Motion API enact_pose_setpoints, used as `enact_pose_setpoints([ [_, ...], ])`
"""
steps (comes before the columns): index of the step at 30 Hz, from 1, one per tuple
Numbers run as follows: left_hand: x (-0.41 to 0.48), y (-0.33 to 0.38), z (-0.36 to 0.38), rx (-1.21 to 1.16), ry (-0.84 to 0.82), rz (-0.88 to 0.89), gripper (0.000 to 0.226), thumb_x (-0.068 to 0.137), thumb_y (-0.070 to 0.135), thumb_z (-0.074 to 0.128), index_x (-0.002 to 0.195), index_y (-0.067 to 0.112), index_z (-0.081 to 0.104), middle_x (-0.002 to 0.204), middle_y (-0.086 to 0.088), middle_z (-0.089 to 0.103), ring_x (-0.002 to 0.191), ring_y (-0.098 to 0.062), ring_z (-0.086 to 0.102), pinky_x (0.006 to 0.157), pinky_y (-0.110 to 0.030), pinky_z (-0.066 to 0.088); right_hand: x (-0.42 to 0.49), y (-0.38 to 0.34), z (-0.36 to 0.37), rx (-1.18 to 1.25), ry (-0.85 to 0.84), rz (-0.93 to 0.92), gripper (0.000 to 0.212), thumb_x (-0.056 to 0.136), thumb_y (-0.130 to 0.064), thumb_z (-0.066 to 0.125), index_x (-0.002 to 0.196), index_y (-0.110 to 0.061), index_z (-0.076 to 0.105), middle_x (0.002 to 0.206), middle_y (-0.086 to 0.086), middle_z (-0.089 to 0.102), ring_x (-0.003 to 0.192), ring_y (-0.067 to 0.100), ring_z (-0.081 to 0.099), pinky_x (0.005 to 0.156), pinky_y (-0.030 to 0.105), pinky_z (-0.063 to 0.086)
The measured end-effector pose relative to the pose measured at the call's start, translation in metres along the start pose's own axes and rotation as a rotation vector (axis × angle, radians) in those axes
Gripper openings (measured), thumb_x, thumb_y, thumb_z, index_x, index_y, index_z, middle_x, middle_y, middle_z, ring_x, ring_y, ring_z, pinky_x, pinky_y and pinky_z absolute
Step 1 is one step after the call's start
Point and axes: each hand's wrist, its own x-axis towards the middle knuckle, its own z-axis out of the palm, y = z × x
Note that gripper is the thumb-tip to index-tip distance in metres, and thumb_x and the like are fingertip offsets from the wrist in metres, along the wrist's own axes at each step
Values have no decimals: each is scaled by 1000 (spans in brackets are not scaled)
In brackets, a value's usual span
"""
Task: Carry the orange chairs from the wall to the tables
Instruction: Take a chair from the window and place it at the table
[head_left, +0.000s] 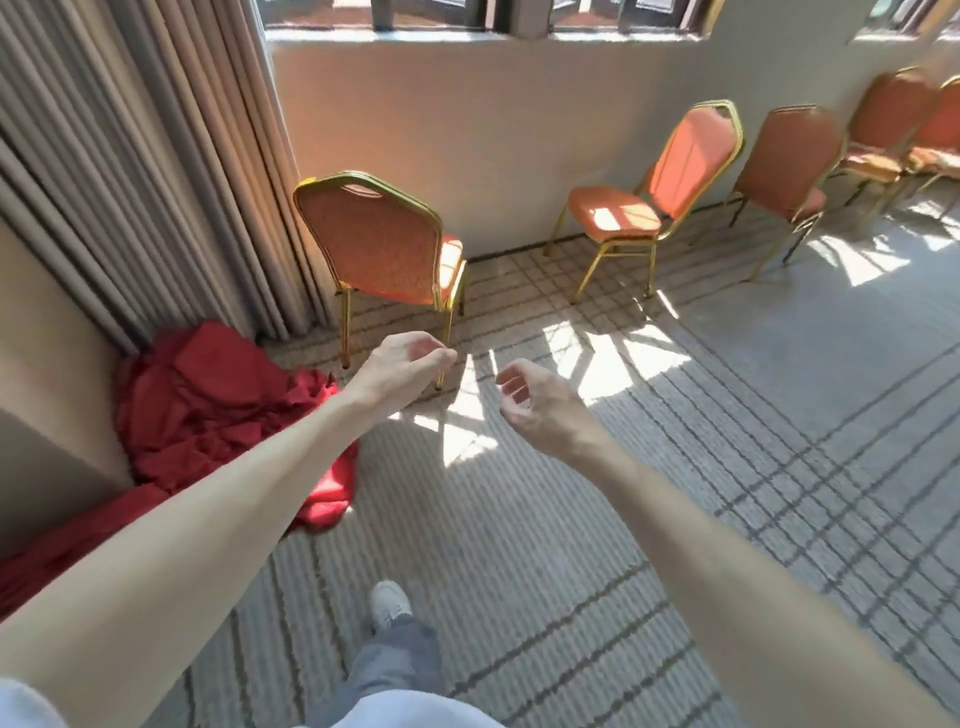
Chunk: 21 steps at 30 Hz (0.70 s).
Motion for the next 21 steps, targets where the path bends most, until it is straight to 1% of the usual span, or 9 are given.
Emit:
enact_pose_setpoints([
  [1, 22, -5, -12, -34, 32, -13, 22, 88, 46, 61, 91, 28, 73, 91, 11, 74, 92, -9, 69, 88, -35, 55, 24, -1, -1, -6, -11, -6, 21, 93, -24, 60, 113, -24, 58, 104, -8, 62, 94, 8, 61, 88, 35, 55],
  [4, 92, -19, -47, -188, 130, -102, 19, 93, 34, 60, 90, 21, 73, 88, 7, 76, 92, -13, 71, 88, -34, 55, 102, -4, -2, -33, -49, 7, 26, 93, -27, 59, 118, -26, 54, 106, -7, 60, 97, 11, 60, 89, 39, 54],
  [5, 103, -23, -51, -204, 153, -115, 19, 94, 32, 59, 91, 20, 73, 88, 6, 76, 91, -13, 71, 88, -34, 55, 113, -3, -2, -39, -56, 17, 29, 93, -27, 58, 121, -26, 53, 107, -7, 59, 98, 12, 59, 90, 40, 53],
  [8, 172, -28, -88, -207, 211, -139, 21, 94, 34, 59, 91, 20, 74, 87, 7, 76, 88, -10, 71, 88, -35, 56, 194, -12, -7, -40, -60, 22, 34, 93, -27, 57, 126, -25, 50, 109, -7, 59, 101, 13, 58, 93, 40, 51],
  [11, 225, -34, -103, -216, 285, -166, 22, 92, 34, 59, 86, 20, 74, 84, 5, 75, 88, -15, 71, 86, -34, 56, 248, -10, -7, -84, -94, -6, 37, 91, -28, 55, 128, -28, 48, 113, -8, 60, 104, 13, 58, 91, 39, 51],
  [13, 258, -34, -107, -211, 312, -179, 22, 91, 35, 58, 86, 20, 74, 83, 6, 75, 88, -14, 71, 86, -35, 56, 287, -4, -9, -110, -111, -7, 42, 91, -28, 54, 132, -29, 43, 111, -8, 59, 104, 13, 58, 91, 41, 51],
  [16, 314, -45, -115, -70, 317, -196, 26, 90, 44, 55, 87, 25, 72, 85, 10, 74, 88, -10, 69, 87, -36, 54, 359, 7, -7, -64, -118, -8, 56, 90, -25, 54, 140, -26, 30, 111, -3, 57, 103, 17, 57, 92, 42, 49],
  [19, 366, -58, -124, 135, 345, -272, 30, 90, 51, 52, 96, 27, 69, 97, 9, 71, 96, -13, 64, 85, -34, 48, 430, 15, -2, -53, -112, -25, 67, 89, -26, 55, 146, -26, 20, 114, -1, 54, 104, 19, 54, 90, 41, 48],
  [21, 406, -65, -135, 135, 390, -318, 29, 93, 48, 53, 101, 25, 68, 102, 8, 70, 100, -14, 62, 84, -33, 45, 482, 21, -1, -64, -117, -36, 70, 88, -27, 56, 148, -24, 19, 119, 2, 53, 109, 20, 50, 93, 42, 46],
])
